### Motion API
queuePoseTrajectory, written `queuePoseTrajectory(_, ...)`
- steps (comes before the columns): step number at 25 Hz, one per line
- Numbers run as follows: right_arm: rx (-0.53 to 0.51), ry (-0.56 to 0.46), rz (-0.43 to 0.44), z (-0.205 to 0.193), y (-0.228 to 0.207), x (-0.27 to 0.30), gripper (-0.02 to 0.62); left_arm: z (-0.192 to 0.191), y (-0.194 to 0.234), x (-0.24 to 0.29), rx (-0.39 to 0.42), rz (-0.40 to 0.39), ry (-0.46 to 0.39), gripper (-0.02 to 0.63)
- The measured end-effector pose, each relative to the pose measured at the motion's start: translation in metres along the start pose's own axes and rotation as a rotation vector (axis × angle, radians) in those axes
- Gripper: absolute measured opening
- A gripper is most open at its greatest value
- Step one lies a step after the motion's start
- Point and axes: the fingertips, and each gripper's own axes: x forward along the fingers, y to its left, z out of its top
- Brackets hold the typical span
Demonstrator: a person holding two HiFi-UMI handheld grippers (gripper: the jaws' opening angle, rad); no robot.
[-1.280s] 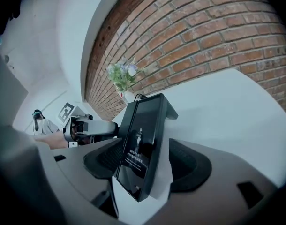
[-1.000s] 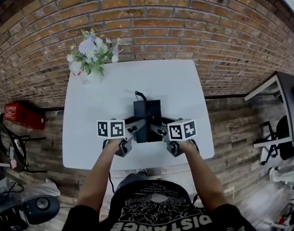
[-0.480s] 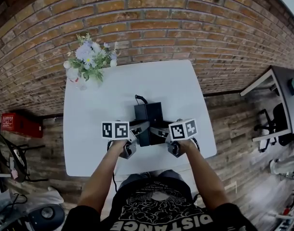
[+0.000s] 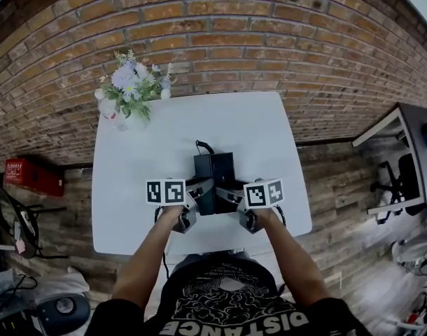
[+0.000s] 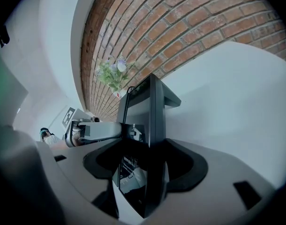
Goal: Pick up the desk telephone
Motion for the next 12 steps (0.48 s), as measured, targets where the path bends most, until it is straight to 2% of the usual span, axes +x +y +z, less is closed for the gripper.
queuePoseTrajectory(12,0.006,-0.017,0.035,0.0097,0.0053,-0.0006,0.267,0.0095,-0.0043,-0.0071,-0.008,0.017,-0.111,0.189)
